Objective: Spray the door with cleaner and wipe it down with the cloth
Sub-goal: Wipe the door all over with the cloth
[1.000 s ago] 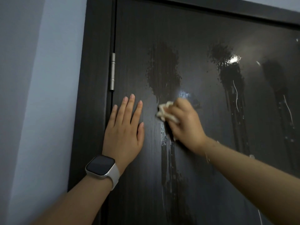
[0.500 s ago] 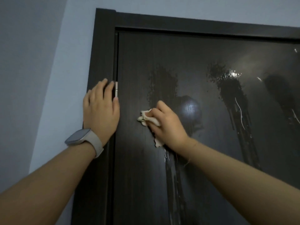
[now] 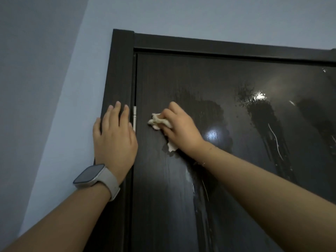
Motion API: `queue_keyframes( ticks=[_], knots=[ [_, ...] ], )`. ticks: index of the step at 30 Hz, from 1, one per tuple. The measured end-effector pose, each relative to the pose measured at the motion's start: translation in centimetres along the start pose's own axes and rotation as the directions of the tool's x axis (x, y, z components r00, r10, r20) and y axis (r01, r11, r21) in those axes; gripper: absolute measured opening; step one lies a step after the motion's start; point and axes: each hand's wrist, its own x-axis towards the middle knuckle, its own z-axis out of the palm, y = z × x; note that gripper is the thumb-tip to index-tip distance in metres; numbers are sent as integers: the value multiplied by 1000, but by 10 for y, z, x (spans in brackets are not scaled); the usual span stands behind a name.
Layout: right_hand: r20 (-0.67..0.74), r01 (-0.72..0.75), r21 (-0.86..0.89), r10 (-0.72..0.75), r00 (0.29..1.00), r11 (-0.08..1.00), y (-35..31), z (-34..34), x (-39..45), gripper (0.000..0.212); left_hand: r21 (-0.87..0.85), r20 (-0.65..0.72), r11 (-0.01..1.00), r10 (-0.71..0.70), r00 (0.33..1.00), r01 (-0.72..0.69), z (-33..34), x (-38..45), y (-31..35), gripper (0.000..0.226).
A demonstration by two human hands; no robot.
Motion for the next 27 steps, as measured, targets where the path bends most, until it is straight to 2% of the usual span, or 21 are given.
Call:
queue_keyframes(
  ticks=[1,3,5,7,8,10,12,13,15,16,17,19,22,24,25,27],
  knots=[
    [-38,-41,-36,40,998,999,17,-7,5,7,-3,-12,1000,6,1000,-6,1,0,-2,45],
    [-201,-213,-128,185,962,969,58,-27,19,4,-3,-29,1000,20,999,-21,2,-2,-3,48],
    [-339,-439,-171,365,867,882,92,-44,30,9,20,-31,999,25,999,-25,4,-3,-2,50],
    [-404,-569,-184,466,787,802,99,-44,40,13,40,-31,999,18,999,-17,5,-4,-2,52],
    [-416,-569,-202,456,787,797,90,-37,46,13,42,-30,999,19,999,-18,5,-4,-1,52],
    [-359,-441,-224,347,866,869,54,-13,56,12,36,-28,999,28,999,-27,4,-4,0,53],
    [-214,-232,-174,193,958,957,11,17,64,13,27,-34,999,25,999,-24,3,-3,1,50],
    [-131,-158,-158,138,982,975,-6,26,66,16,23,-36,999,27,999,-27,2,-2,-1,48],
    [-49,-57,-138,51,997,989,-11,29,69,18,13,-34,998,56,998,-55,0,-1,-6,47],
    [-70,-38,-132,29,997,991,-1,23,72,17,12,-33,997,72,997,-72,-2,0,-10,48],
    [-119,-64,-134,48,992,989,15,15,77,16,10,-33,996,85,996,-84,-4,0,-15,49],
    [-250,-237,-205,183,951,950,58,-7,85,17,-2,-26,995,98,995,-98,-5,1,-19,50],
    [-403,-543,-285,415,815,790,115,-43,82,25,-15,-30,996,91,995,-91,-3,0,-17,50],
    [-448,-619,-297,467,763,727,119,-44,89,30,-21,-32,996,90,995,-91,-1,0,-14,51],
    [-442,-616,-320,462,769,720,110,-37,97,30,-23,-32,995,93,995,-94,-1,0,-12,51],
    [-354,-515,-339,401,845,787,75,-11,117,28,-11,-32,996,93,995,-94,-2,0,-12,51]
  ],
)
